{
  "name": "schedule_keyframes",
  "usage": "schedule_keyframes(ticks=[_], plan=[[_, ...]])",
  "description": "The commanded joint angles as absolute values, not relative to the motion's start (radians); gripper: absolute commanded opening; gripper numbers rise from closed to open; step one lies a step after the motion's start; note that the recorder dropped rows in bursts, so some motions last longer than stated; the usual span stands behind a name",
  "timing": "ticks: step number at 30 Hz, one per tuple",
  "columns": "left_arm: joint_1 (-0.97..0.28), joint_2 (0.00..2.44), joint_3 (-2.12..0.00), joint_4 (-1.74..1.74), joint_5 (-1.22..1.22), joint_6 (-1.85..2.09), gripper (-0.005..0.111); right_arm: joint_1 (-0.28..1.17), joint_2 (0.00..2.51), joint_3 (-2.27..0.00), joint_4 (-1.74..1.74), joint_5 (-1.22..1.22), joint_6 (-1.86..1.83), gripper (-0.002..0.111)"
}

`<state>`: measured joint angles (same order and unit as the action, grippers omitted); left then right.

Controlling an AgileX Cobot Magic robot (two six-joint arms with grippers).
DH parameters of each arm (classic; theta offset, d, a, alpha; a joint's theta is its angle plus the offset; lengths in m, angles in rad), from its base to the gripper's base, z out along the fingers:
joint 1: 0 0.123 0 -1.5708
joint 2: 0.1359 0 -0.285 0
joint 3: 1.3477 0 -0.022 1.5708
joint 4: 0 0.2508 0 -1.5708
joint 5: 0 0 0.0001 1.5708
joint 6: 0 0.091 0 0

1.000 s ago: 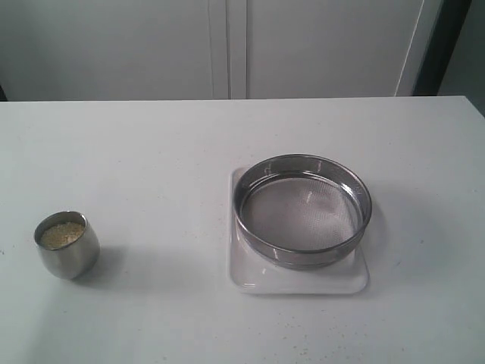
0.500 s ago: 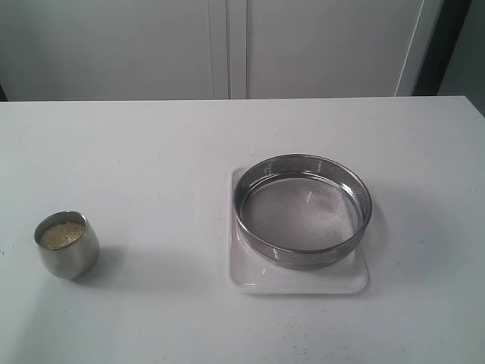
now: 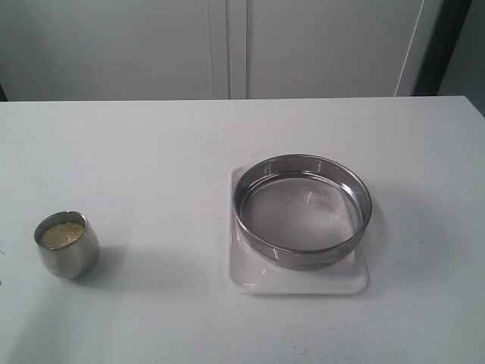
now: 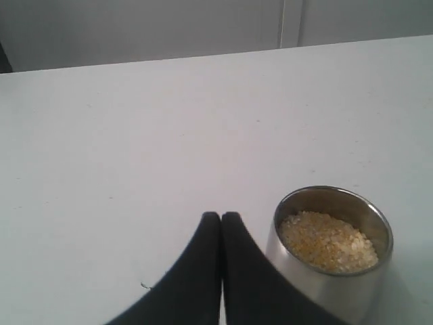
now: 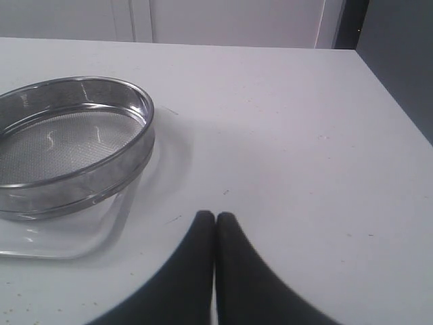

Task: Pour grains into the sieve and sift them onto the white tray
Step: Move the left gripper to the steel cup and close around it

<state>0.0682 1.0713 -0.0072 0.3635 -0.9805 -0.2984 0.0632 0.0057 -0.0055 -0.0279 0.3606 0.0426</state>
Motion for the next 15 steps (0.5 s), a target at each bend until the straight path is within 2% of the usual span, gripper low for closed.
schedule_keyframes(ticks=[1,7,15], plan=[[0.069,1.188,0.000,0.374,-1.077,-0.272,0.000,0.058,0.000,0.000,-0.030,0.347,0.037,0.000],[0.069,1.399,0.000,0.416,-1.219,-0.232,0.000,0.058,0.000,0.000,-0.030,0.347,0.037,0.000],[0.069,1.569,0.000,0.480,-1.221,-0.185,0.000,0.058,0.000,0.000,-0.030,0.347,0.037,0.000]])
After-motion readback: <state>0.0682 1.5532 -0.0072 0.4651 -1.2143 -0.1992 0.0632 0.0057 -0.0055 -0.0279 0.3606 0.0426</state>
